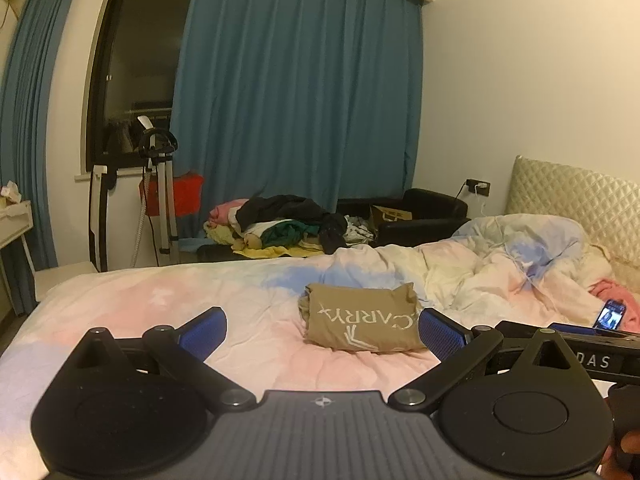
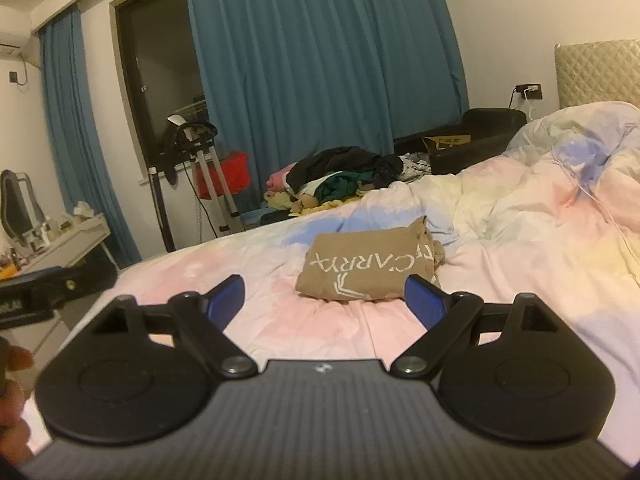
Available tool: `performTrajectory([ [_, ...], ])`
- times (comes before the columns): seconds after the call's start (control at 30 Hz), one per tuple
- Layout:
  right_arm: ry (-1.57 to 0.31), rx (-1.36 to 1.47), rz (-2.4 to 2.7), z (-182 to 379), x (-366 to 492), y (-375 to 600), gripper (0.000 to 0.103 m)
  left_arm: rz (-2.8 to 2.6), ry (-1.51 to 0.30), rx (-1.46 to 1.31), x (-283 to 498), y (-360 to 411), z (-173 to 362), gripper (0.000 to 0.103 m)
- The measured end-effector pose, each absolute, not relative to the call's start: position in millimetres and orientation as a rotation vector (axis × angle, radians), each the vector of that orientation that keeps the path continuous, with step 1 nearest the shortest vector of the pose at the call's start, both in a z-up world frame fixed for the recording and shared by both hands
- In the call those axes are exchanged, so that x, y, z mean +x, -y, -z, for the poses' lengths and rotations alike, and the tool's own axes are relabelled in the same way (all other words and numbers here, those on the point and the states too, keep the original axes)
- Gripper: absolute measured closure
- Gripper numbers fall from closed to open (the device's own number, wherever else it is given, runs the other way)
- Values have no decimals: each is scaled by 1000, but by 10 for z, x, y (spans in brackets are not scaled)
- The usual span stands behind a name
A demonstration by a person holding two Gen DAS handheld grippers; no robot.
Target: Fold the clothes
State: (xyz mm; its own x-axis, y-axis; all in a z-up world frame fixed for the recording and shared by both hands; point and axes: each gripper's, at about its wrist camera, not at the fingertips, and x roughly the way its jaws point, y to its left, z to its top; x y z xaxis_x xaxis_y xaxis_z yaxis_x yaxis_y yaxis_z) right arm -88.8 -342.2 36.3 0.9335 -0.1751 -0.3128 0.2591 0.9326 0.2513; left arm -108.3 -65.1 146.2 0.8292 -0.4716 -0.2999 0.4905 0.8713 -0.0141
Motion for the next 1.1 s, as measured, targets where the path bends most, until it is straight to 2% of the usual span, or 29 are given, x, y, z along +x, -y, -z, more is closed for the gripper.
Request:
performTrajectory([
  [0.23,-293,241,260,-90,-817,3330,15,482,-320,53,-963,546,-1051,0],
  [0.57,-325,257,288,176,-623,3274,15,462,-339,28,-853,395,-741,0],
  [1.1,-326,202,266,218,-618,3133,15,464,-361,18,-785,396,-637,0],
])
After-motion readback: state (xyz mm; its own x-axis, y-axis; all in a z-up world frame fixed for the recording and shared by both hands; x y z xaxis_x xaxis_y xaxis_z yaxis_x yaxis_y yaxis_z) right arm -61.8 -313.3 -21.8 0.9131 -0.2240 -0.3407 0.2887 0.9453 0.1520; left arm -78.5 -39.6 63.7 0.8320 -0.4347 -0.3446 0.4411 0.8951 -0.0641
